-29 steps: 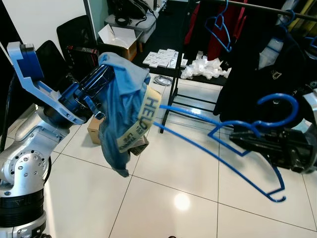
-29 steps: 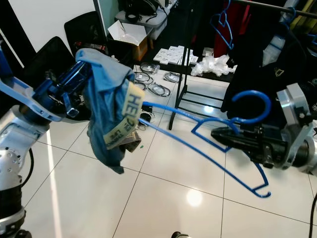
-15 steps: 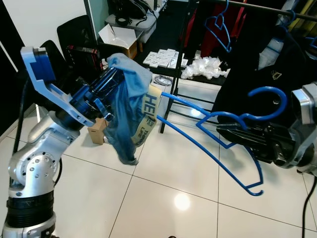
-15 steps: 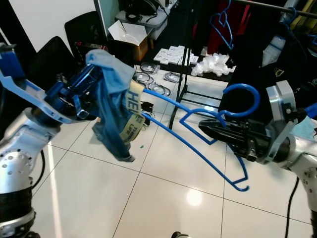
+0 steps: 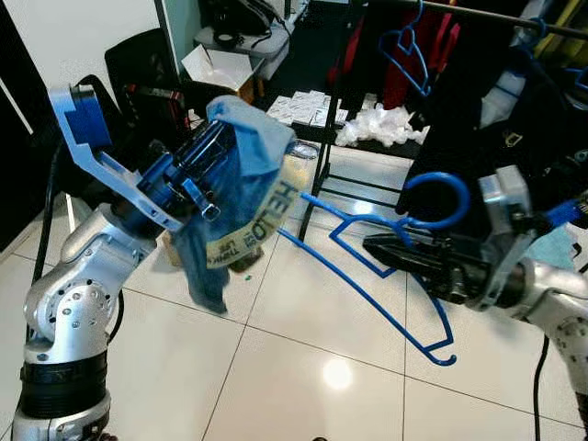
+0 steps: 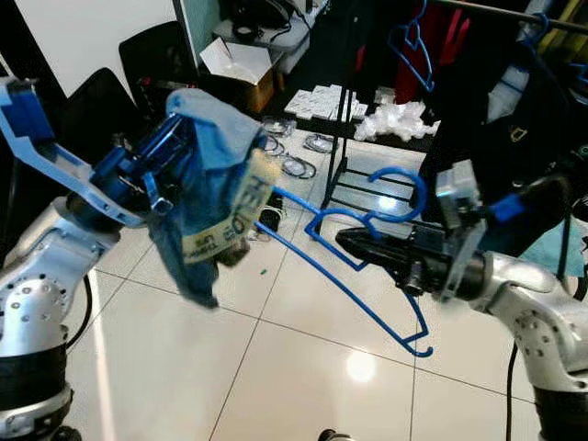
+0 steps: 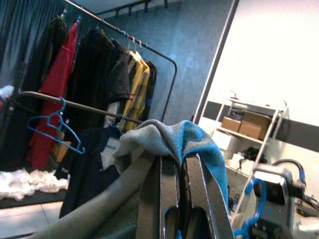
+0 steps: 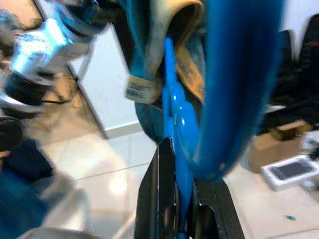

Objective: Hang hanger

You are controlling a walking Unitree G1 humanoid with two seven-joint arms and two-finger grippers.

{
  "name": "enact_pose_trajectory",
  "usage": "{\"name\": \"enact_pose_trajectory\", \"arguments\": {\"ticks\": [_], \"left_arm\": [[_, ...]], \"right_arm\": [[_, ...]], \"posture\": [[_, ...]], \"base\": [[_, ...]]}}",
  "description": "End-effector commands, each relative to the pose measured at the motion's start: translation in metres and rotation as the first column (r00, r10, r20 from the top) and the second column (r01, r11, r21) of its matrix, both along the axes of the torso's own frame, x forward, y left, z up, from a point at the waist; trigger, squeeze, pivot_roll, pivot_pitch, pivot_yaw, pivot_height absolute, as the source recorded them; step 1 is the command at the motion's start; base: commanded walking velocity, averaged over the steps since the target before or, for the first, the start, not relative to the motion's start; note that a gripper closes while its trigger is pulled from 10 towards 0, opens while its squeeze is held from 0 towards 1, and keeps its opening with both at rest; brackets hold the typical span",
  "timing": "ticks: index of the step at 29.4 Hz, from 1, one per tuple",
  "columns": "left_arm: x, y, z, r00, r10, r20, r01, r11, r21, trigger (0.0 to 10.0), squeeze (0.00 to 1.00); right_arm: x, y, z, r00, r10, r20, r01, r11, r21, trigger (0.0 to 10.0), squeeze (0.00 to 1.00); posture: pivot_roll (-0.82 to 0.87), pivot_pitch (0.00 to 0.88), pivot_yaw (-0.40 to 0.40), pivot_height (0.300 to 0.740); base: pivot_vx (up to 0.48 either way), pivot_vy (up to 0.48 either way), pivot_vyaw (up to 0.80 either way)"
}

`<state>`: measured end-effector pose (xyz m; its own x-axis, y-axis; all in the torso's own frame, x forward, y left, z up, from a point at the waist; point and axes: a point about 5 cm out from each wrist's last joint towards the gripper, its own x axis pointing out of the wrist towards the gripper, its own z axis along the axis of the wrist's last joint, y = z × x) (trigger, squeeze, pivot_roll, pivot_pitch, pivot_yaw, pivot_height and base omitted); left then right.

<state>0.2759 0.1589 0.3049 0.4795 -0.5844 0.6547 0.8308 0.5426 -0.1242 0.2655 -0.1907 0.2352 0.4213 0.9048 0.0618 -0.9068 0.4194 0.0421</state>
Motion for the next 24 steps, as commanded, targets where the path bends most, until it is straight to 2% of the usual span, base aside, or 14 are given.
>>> {"name": "enact_pose_trajectory", "arguments": {"ticks": [1, 4, 5, 6, 7, 10, 11, 12, 13, 14, 15, 17, 19, 24], "left_arm": [[-0.004, -0.002, 0.010, 0.999, -0.016, 0.042, 0.018, 0.999, -0.041, 10.0, 0.00], [-0.004, -0.001, 0.013, 0.999, -0.017, 0.047, 0.020, 0.998, -0.058, 10.0, 0.00], [-0.004, -0.002, 0.015, 0.999, -0.020, 0.048, 0.023, 0.998, -0.067, 10.0, 0.00], [-0.004, -0.002, 0.015, 0.999, -0.020, 0.048, 0.023, 0.998, -0.067, 10.0, 0.00], [-0.004, -0.003, 0.015, 0.999, -0.020, 0.044, 0.023, 0.997, -0.070, 10.0, 0.00], [-0.004, -0.003, 0.014, 0.999, -0.019, 0.039, 0.022, 0.997, -0.069, 10.0, 0.00], [-0.002, -0.004, 0.011, 1.000, -0.009, 0.026, 0.011, 0.998, -0.068, 10.0, 0.00], [-0.002, -0.004, 0.011, 1.000, -0.009, 0.026, 0.011, 0.998, -0.068, 10.0, 0.00], [0.000, -0.003, 0.010, 1.000, 0.012, 0.011, -0.011, 0.998, -0.069, 10.0, 0.00], [0.000, -0.003, 0.010, 1.000, 0.012, 0.011, -0.011, 0.998, -0.069, 10.0, 0.00], [0.002, -0.002, 0.008, 1.000, 0.029, -0.001, -0.029, 0.997, -0.071, 10.0, 0.00], [0.002, -0.002, 0.008, 1.000, 0.029, -0.001, -0.029, 0.997, -0.071, 10.0, 0.00], [0.008, 0.002, 0.009, 0.996, 0.082, -0.024, -0.084, 0.993, -0.086, 10.0, 0.00], [0.012, 0.009, 0.013, 0.991, 0.131, -0.030, -0.134, 0.986, -0.103, 10.0, 0.00]], "right_arm": [[0.004, 0.001, 0.001, 0.998, -0.047, 0.031, 0.046, 0.999, 0.018, 10.0, 0.00], [0.008, 0.003, 0.004, 0.996, -0.076, 0.053, 0.073, 0.996, 0.058, 10.0, 0.00], [0.010, 0.004, 0.013, 0.992, -0.095, 0.081, 0.083, 0.986, 0.143, 10.0, 0.00], [0.010, 0.004, 0.013, 0.992, -0.095, 0.081, 0.083, 0.986, 0.143, 10.0, 0.00], [0.009, 0.005, 0.023, 0.991, -0.087, 0.104, 0.063, 0.974, 0.217, 10.0, 0.00], [0.008, 0.005, 0.029, 0.990, -0.075, 0.117, 0.043, 0.965, 0.258, 10.0, 0.00], [0.004, 0.006, 0.036, 0.990, -0.035, 0.134, -0.007, 0.954, 0.300, 10.0, 0.00], [0.004, 0.006, 0.036, 0.990, -0.035, 0.134, -0.007, 0.954, 0.300, 10.0, 0.00], [-0.002, 0.008, 0.038, 0.990, 0.028, 0.141, -0.069, 0.953, 0.295, 10.0, 0.00], [-0.002, 0.008, 0.038, 0.990, 0.028, 0.141, -0.069, 0.953, 0.295, 10.0, 0.00], [-0.008, 0.010, 0.038, 0.986, 0.077, 0.146, -0.117, 0.951, 0.288, 10.0, 0.00], [-0.008, 0.010, 0.038, 0.986, 0.077, 0.146, -0.117, 0.951, 0.288, 10.0, 0.00], [-0.016, 0.014, 0.032, 0.981, 0.145, 0.130, -0.173, 0.955, 0.240, 10.0, 0.00], [-0.019, 0.013, 0.024, 0.985, 0.151, 0.089, -0.166, 0.963, 0.211, 10.0, 0.00]], "posture": [[-0.04, 0.144, 0.010, 0.740], [-0.04, 0.144, 0.011, 0.740], [-0.04, 0.144, 0.012, 0.740], [-0.04, 0.144, 0.012, 0.740], [-0.04, 0.143, 0.013, 0.740], [-0.04, 0.143, 0.013, 0.740], [-0.04, 0.143, 0.011, 0.740], [-0.04, 0.143, 0.011, 0.740], [-0.04, 0.143, 0.011, 0.740], [-0.04, 0.143, 0.011, 0.740], [-0.04, 0.143, 0.010, 0.740], [-0.04, 0.143, 0.010, 0.740], [-0.04, 0.143, 0.011, 0.740], [-0.04, 0.144, 0.012, 0.740]], "base": [[0.000, 0.000, 0.00], [0.000, 0.000, 0.00], [0.000, 0.000, 0.00], [0.000, 0.000, 0.00], [0.000, 0.000, 0.00], [0.000, 0.000, 0.00], [0.000, 0.000, 0.00], [0.000, 0.000, 0.00], [0.000, 0.000, 0.00], [0.000, 0.000, 0.00], [0.000, 0.000, 0.00], [0.000, 0.000, 0.00], [0.000, 0.000, 0.00], [0.000, 0.000, 0.00]]}}
